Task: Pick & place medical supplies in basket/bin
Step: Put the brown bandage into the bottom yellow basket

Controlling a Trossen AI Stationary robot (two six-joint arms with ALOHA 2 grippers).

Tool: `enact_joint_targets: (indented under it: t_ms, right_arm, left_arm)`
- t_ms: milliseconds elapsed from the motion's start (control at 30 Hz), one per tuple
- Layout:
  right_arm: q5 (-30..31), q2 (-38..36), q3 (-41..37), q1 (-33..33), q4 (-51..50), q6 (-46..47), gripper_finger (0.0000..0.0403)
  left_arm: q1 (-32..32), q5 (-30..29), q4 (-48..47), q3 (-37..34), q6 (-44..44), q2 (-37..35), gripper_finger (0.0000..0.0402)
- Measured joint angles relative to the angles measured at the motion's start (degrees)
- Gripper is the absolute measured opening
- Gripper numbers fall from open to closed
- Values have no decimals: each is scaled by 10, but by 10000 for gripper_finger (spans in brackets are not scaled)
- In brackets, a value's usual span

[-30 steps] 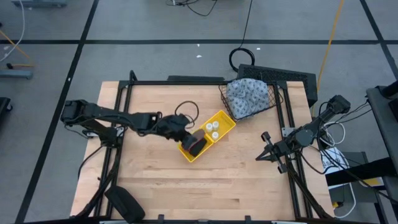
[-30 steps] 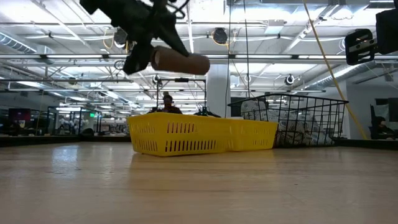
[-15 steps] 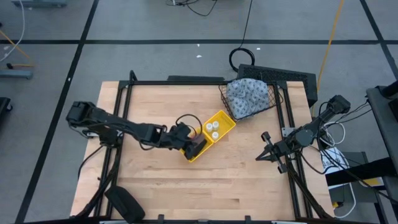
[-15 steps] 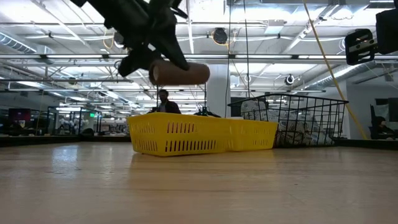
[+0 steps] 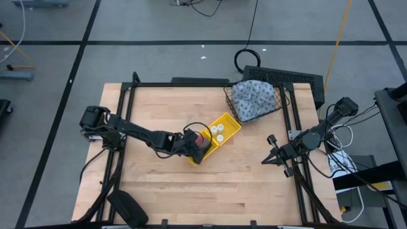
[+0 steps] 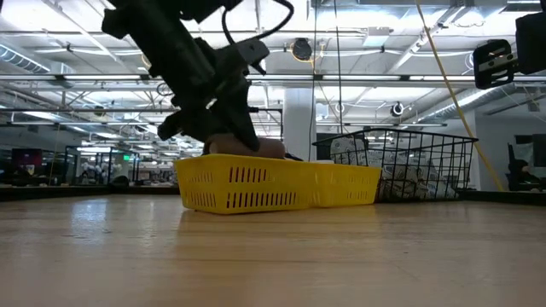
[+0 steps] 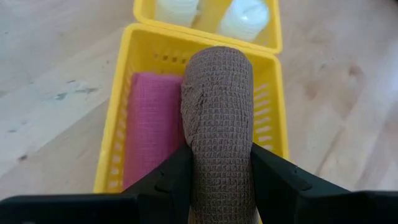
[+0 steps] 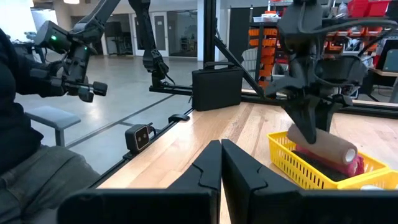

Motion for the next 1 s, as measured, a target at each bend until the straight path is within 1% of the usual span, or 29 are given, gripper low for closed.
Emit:
enact_joint_targets:
  t_ms: [300, 833, 933, 1000]
  right_arm:
    - [0, 0, 0, 0, 0, 0, 0]
    - [0, 0, 0, 0, 0, 0, 0]
    - [0, 0, 0, 0, 0, 0, 0]
    - [0, 0, 0, 0, 0, 0, 0]
  left_arm:
    - [3, 0, 0, 0, 2, 12, 143]
    - [7, 1, -10, 0, -12, 12, 143]
    - [9, 11, -9, 0, -28, 12, 145]
    - [12, 29, -1, 0, -29, 12, 156]
